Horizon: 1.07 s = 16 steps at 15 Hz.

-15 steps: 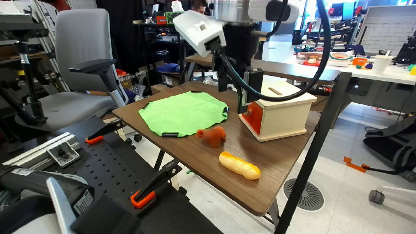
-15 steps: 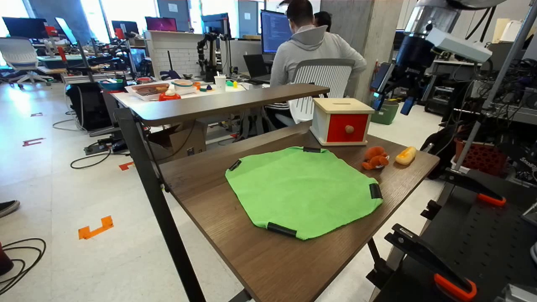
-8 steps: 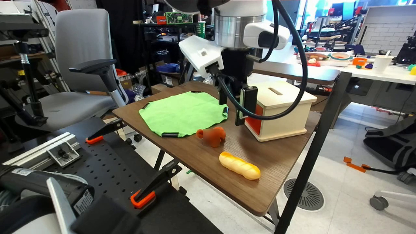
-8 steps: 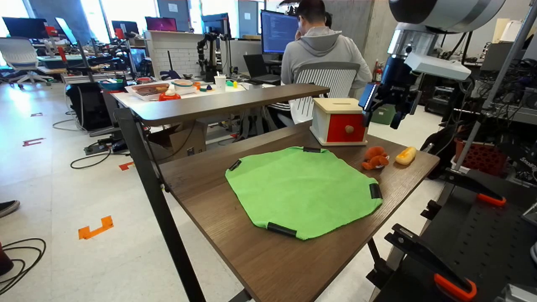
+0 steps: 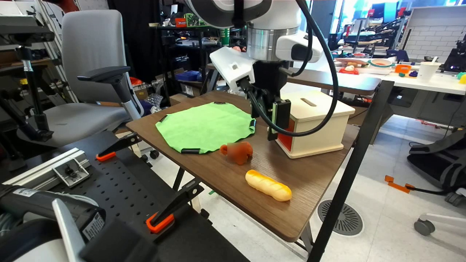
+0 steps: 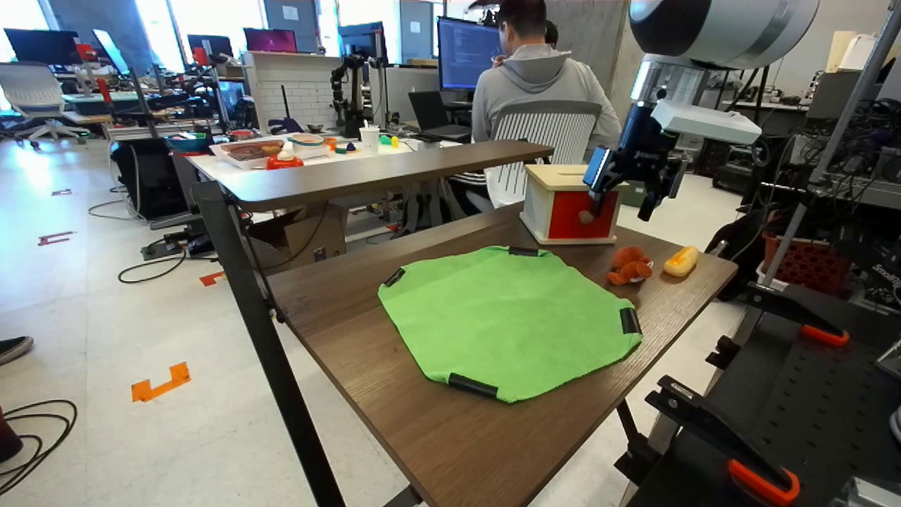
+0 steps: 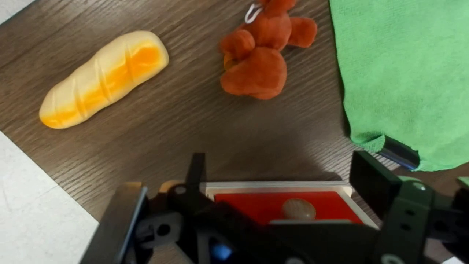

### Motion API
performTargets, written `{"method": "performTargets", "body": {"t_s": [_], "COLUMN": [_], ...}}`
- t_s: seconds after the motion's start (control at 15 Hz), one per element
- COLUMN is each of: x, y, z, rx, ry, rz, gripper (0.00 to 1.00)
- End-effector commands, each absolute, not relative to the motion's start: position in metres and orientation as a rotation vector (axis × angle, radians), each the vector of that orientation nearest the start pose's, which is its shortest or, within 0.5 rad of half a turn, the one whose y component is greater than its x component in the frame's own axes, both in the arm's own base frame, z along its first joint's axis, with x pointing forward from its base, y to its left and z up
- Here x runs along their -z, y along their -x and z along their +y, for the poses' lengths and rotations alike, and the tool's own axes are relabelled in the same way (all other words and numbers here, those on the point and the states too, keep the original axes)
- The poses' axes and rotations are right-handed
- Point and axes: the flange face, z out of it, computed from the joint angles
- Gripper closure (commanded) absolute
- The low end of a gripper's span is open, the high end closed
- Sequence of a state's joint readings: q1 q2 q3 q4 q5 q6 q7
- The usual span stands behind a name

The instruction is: Open the drawer

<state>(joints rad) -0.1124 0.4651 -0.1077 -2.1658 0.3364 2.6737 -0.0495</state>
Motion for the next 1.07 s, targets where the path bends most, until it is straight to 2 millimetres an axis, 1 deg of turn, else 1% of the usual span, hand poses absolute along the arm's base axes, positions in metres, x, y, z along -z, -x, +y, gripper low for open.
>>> {"method": "performTargets", "body": {"t_s": [0.0,0.2,0.53,0.8,0.87,0.93,1.0], "x": [-0.174,-0.168,-0.158,-0.156,-0.156,-0.157,-0.157], "y": [-0.569,-0.577,-0.585,-0.59,-0.591,-0.592,-0.593], "z": [-0.135,-0.133,-0.128,-0.125,-0.124,-0.123,-0.122], "rx": [0.164,0.196,0.205,0.213,0.214,0.215,0.223], "ry": [2.974,2.984,3.001,3.0,3.0,2.992,2.989], "rz": [0.723,0.74,0.747,0.75,0.75,0.754,0.757], "gripper": [0.0,0.0,0.0,0.0,0.05,0.26,0.29]}}
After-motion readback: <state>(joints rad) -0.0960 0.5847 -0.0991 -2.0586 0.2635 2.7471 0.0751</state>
